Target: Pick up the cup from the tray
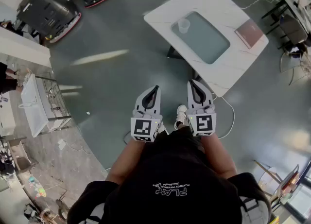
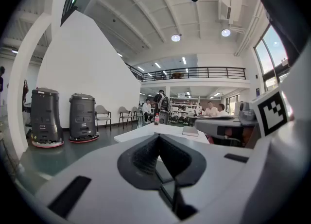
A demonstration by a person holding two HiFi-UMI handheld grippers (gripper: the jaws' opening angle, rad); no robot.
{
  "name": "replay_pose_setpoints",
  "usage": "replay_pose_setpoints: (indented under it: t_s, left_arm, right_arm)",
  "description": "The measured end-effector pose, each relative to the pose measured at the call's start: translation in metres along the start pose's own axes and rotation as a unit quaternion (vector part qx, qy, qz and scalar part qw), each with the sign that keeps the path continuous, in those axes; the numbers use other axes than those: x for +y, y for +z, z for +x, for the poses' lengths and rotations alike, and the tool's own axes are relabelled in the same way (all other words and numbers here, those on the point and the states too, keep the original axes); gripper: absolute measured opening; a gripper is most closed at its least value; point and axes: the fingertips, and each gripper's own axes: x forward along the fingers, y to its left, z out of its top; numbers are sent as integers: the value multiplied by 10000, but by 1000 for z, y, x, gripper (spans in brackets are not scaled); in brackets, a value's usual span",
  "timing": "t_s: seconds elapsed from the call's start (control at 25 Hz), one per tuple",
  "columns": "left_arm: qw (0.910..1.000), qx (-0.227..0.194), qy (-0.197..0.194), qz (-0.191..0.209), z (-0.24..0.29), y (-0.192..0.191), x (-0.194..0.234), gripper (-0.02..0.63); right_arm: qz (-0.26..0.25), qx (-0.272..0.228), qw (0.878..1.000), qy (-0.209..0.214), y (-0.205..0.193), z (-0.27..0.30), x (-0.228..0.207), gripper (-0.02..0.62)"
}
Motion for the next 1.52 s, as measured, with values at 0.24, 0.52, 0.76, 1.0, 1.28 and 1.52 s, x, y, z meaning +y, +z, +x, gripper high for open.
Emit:
replay_pose_setpoints:
  t_s: [0.24,0.52,0.76,1.0,1.28,1.52]
  left_arm:
    - [10000,-45,-25,72,4,-1,-2,2]
    - [9999,-13,25,130,8,1,4,2]
    - [9998,-42,32,176,14,6,-2,2]
    - [9999,-7,76,146,21,6,-4,2]
    - [9995,166,193,161,38,-3,-5,2]
    - [9990,192,360,185,58,1,-12,2]
  right_arm:
    - [-32,-257,9996,-90,3,1,-5,8]
    - [-72,-328,9994,4,9,6,0,9]
    - [28,-361,9993,-10,9,9,-11,9]
    - [13,-272,9996,11,5,18,-15,9]
    - [54,-215,9996,175,-6,24,-29,9]
    - [69,-159,9992,367,-12,37,-50,9]
